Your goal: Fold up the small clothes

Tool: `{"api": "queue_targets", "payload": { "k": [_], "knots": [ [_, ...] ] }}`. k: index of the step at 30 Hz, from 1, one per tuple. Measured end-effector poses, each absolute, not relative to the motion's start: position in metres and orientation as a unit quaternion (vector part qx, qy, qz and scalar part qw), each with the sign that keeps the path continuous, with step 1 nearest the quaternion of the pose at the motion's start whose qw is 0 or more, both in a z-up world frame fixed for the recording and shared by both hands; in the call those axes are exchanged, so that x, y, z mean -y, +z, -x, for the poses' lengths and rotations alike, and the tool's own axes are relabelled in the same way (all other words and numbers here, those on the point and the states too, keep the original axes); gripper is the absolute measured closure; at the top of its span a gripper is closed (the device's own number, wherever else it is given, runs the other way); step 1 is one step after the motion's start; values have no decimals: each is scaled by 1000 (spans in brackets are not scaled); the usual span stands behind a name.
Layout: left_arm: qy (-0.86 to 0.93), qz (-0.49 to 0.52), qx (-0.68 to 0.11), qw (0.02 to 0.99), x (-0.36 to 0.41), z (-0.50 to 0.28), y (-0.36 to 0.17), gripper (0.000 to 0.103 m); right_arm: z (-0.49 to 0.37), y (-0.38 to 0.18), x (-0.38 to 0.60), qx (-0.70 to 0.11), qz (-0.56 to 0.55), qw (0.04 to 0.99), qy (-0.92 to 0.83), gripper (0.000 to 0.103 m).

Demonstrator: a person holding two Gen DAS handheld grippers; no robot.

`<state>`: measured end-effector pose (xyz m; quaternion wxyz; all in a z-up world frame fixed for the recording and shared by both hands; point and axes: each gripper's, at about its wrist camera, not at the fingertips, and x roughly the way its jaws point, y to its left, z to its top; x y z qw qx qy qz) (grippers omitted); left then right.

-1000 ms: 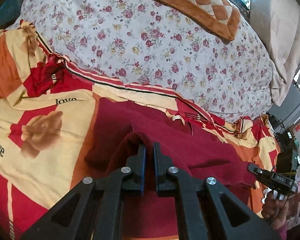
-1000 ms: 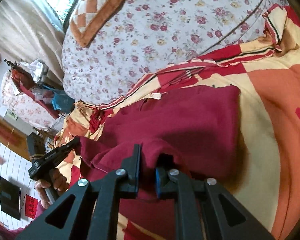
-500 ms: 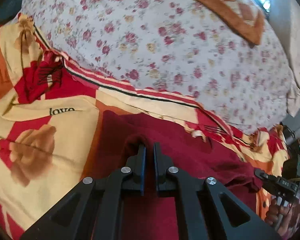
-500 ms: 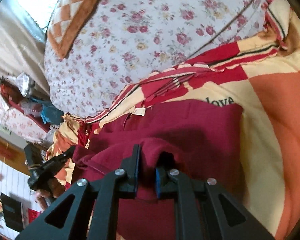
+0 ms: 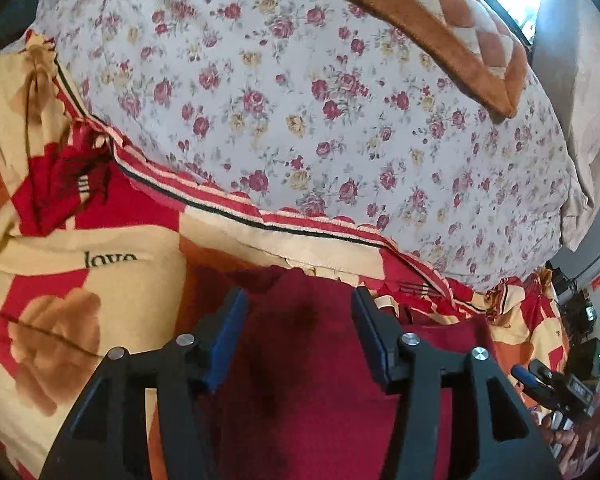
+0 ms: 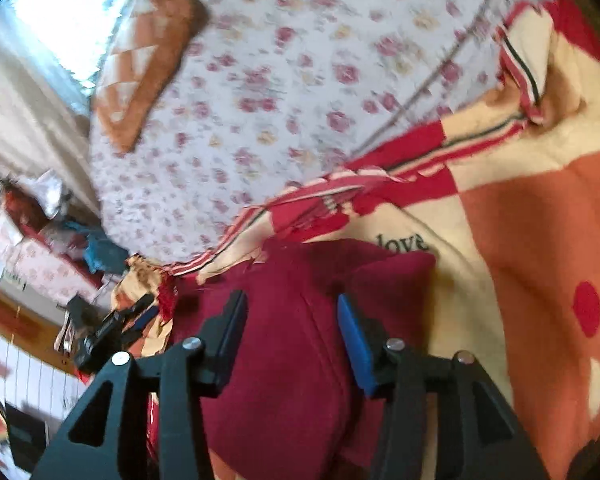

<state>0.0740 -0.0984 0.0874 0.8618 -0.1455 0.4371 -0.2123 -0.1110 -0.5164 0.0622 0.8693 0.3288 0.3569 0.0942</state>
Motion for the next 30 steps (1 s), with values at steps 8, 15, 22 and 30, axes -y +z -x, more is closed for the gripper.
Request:
{"api": "queue_targets", "payload": {
  "k": [8,15,22,30],
  "knots": [
    [-163,73,-498,848,126,-81,39,70,52,28,474,-427,-226,874,56,53],
    [-144,72,-510,845,127,-95,20,70,18,16,492,-426,-233,874,11,65],
    [-165,93,-489,851,105,-70,47,70,62,50,502,-389,-231,892,-15,34],
    [-169,102,-488,850,85,-27,53,70,25,29,485,-446,-155,881,-28,70]
  ]
}}
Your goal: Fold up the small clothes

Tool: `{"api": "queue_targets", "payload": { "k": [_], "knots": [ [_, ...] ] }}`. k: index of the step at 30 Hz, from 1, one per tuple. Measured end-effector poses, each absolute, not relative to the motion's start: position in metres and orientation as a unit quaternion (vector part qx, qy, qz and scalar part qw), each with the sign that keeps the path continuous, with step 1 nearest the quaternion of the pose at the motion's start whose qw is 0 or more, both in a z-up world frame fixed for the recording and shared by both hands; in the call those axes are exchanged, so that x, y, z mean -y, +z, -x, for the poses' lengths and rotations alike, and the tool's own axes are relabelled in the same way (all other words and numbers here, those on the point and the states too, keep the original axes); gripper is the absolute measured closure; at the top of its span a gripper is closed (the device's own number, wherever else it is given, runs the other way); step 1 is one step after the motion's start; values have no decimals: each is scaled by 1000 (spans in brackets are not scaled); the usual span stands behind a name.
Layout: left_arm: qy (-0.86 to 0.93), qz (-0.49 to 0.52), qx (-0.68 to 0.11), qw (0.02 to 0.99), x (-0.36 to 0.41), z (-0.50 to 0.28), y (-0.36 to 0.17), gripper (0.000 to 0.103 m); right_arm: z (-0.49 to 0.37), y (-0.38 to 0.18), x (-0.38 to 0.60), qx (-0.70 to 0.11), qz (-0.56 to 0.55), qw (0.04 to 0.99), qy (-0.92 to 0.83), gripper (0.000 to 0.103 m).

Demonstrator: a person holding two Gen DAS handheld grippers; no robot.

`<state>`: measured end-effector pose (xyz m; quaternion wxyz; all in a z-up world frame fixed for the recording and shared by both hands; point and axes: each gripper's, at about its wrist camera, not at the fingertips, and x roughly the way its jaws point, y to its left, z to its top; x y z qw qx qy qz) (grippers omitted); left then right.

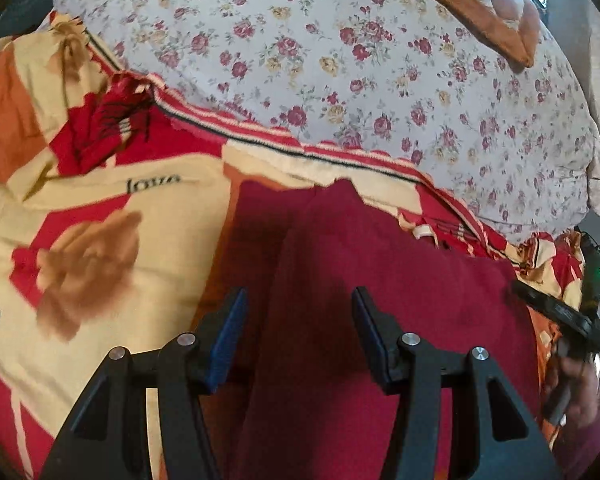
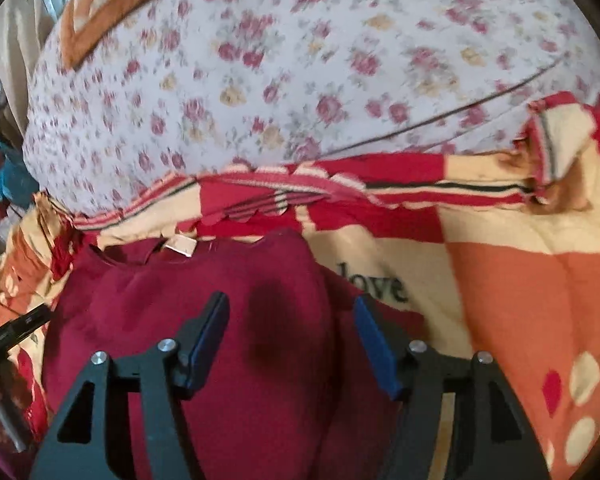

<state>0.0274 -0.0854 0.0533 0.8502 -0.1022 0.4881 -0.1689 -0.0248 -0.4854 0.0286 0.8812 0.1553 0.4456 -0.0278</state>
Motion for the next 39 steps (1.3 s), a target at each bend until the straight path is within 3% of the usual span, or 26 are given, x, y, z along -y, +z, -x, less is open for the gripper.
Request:
{"api": "queue_targets", "payload": {
  "k": [1,2,7,8,12,15,20,23,25,35,37,38,39],
  "knots": [
    [-168,102,-489,850,85,-25,52,70,20,29,481,-449,-140,882,-29,90],
    [-167,101,-489,850,83,-21,51,70,19,33,478,-441,-125,888,-35,95],
    [-146,89,-484,859,75,-7,41,70,11,22,491,-457,-132,876,-76,95],
    [-143,96,-484,858,73,-5,38,70,11,19,491,-467,-127,872,-80,94],
    [-138,108,-483,858,68,-1,29,70,28,42,485,-436,-129,883,-114,56],
    [-137,113,-477,861,68,1,26,70,34,65,458,-413,-134,896,-90,54],
    [-142,119,-467,864,67,0,23,69,6,67,368,-449,-131,882,60,54],
    [-149,125,-462,865,64,1,21,68,-25,58,315,-473,-150,861,115,45],
    [-152,127,-461,865,65,0,21,67,-49,50,281,-495,-151,845,133,39],
    [-174,151,-466,854,53,-1,21,67,-120,7,205,-561,-136,809,109,34],
    [-176,156,-467,852,51,0,21,67,-122,5,201,-556,-101,818,109,38],
    [-177,159,-468,851,50,0,22,67,-123,6,199,-549,-81,825,103,53],
    [-178,162,-469,850,49,0,22,67,-123,8,198,-542,-58,833,93,79]
  ]
}}
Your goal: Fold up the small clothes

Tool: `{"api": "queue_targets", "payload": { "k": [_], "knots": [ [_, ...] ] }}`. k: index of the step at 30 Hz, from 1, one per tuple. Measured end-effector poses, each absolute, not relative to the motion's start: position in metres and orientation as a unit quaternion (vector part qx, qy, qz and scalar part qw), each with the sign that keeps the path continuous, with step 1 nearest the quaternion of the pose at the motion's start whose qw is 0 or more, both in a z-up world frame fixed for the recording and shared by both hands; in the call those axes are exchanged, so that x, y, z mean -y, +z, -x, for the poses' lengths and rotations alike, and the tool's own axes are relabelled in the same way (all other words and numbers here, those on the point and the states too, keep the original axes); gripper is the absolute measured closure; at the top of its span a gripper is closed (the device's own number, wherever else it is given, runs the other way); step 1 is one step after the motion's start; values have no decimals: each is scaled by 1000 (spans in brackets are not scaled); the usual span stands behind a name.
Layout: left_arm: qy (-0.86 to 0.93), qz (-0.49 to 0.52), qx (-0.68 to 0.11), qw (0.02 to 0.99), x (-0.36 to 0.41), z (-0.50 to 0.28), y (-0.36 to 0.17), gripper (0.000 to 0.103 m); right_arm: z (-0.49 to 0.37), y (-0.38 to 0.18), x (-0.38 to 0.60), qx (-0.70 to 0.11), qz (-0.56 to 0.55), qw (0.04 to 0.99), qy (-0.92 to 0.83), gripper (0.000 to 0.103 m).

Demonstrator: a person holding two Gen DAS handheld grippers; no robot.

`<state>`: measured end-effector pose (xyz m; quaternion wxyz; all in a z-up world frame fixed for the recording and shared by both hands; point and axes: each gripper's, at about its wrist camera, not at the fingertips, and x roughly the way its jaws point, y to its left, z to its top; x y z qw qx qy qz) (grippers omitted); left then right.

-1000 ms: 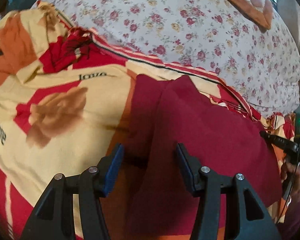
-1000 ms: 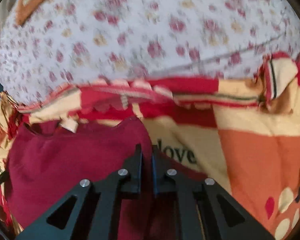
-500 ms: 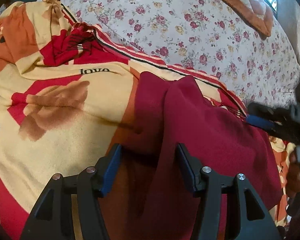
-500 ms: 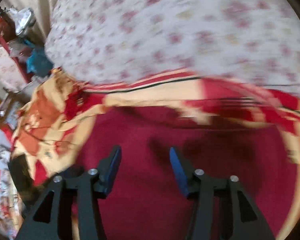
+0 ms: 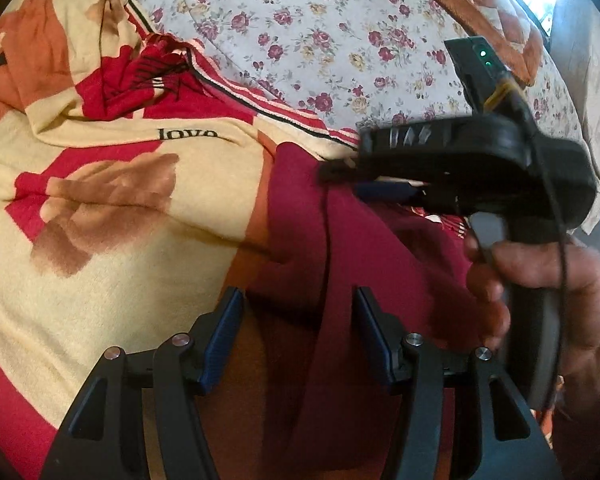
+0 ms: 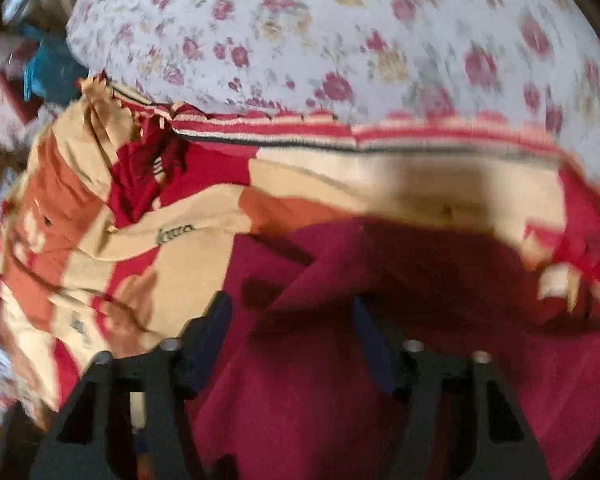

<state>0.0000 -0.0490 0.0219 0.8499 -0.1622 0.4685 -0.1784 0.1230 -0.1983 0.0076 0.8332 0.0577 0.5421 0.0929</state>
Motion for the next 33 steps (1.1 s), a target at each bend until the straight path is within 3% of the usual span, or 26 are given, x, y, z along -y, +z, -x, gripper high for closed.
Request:
{"api": "queue_targets", "payload": {
  "k": [2,10,13,15,16,22,30,33],
  "knots": [
    [-180,169,-470,847,47,-1,22,67,-124,12,204,-532,-69,838,99,97],
    [-176,165,-470,849,48,-4,19,67,-135,3,192,-524,-78,841,110,98],
    [-175,159,-469,851,49,-4,18,67,-128,6,201,-521,-107,838,122,87],
    [-174,157,-468,852,49,-3,17,67,-116,15,211,-518,-140,831,149,54],
    [-174,157,-468,852,49,-4,17,67,-109,20,216,-512,-144,832,158,51],
    [-172,153,-467,854,50,-3,16,66,-67,32,246,-479,-92,865,115,51],
    [-168,138,-465,858,54,-5,15,64,-83,-7,264,-479,-70,873,55,65],
    [-168,136,-465,859,55,-5,15,63,-90,-9,260,-473,-58,878,47,64]
  ]
}}
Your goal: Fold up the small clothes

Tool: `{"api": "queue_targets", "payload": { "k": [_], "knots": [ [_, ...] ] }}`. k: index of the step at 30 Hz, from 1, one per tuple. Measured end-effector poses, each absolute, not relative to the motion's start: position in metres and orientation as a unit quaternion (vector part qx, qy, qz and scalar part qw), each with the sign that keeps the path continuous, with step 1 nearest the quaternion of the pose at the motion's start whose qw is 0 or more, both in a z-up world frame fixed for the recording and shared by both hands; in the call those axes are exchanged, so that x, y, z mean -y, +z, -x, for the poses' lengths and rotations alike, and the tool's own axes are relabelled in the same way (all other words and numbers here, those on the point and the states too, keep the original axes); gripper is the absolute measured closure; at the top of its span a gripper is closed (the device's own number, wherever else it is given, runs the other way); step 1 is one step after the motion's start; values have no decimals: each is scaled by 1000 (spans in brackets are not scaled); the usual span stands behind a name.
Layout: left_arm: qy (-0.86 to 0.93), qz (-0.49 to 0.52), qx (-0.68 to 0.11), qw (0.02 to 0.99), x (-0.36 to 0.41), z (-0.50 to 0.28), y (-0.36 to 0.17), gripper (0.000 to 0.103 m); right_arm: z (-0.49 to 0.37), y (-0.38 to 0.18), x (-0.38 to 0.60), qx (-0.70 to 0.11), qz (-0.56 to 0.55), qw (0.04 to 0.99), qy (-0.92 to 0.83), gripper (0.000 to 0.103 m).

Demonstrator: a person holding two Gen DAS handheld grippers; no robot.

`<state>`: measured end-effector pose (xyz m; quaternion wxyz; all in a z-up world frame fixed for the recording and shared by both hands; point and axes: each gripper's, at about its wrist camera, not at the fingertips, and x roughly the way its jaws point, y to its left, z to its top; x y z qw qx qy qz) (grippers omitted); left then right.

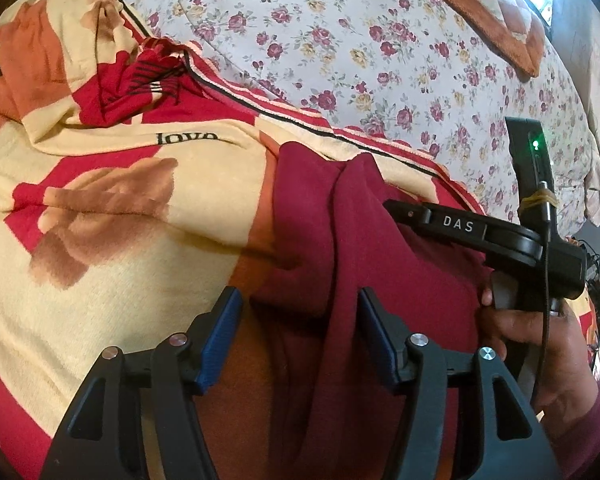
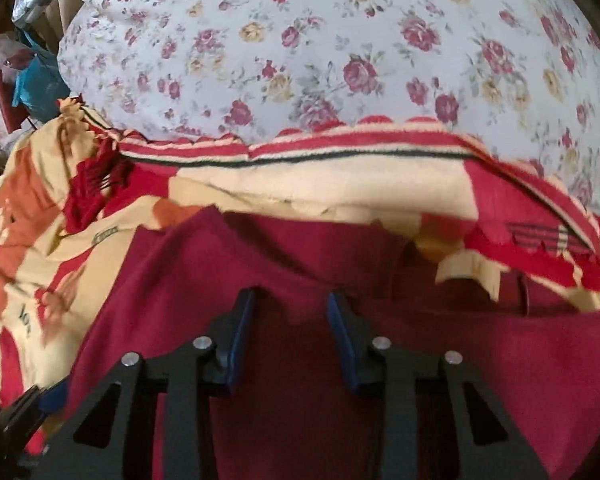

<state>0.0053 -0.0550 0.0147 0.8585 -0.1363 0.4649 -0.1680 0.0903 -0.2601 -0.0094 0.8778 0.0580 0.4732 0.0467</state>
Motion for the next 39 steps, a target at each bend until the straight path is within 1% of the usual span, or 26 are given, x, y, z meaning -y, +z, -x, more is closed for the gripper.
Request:
{"api": "queue_targets", "payload": {
  "k": [3,7,9,11,15,19,21,22,25,28,30,32,34,36,39],
  "knots": [
    [-167,129,-464,861,57,-4,15,62,-83,-2,266,-473,-71,876,57,64],
    [-166,115,-460,864,61,-3,15,61,-47,20,294,-463,-110,877,65,62],
    [-166,111,-460,865,62,-2,15,60,-24,27,312,-461,-98,881,48,55],
    [-167,107,-460,866,63,-2,14,58,0,31,335,-461,-78,884,16,54],
    [-166,89,-458,869,68,0,14,56,35,33,387,-461,-71,884,-45,53],
    [-164,67,-458,871,73,1,15,55,47,25,440,-451,-104,883,-78,54],
    [-162,72,-462,869,71,2,18,55,44,21,455,-443,-125,883,-87,60],
    [-161,75,-464,868,69,3,20,55,43,20,460,-440,-133,883,-96,62],
    [-160,79,-470,864,65,11,26,56,38,24,460,-439,-151,879,-107,63],
    [-169,83,-459,868,60,25,38,57,46,40,441,-430,-129,888,-100,61],
    [-173,87,-452,871,58,31,44,57,56,47,427,-430,-113,892,-81,51],
    [-176,92,-454,869,60,35,47,57,59,43,416,-445,-92,887,-79,44],
    [-172,93,-462,865,63,38,47,57,53,29,409,-479,-72,871,-87,44],
    [-172,90,-468,862,64,42,45,57,53,34,396,-474,-40,874,-100,44],
    [-172,95,-472,859,61,46,40,57,47,53,369,-459,-43,885,-62,43]
  ]
}}
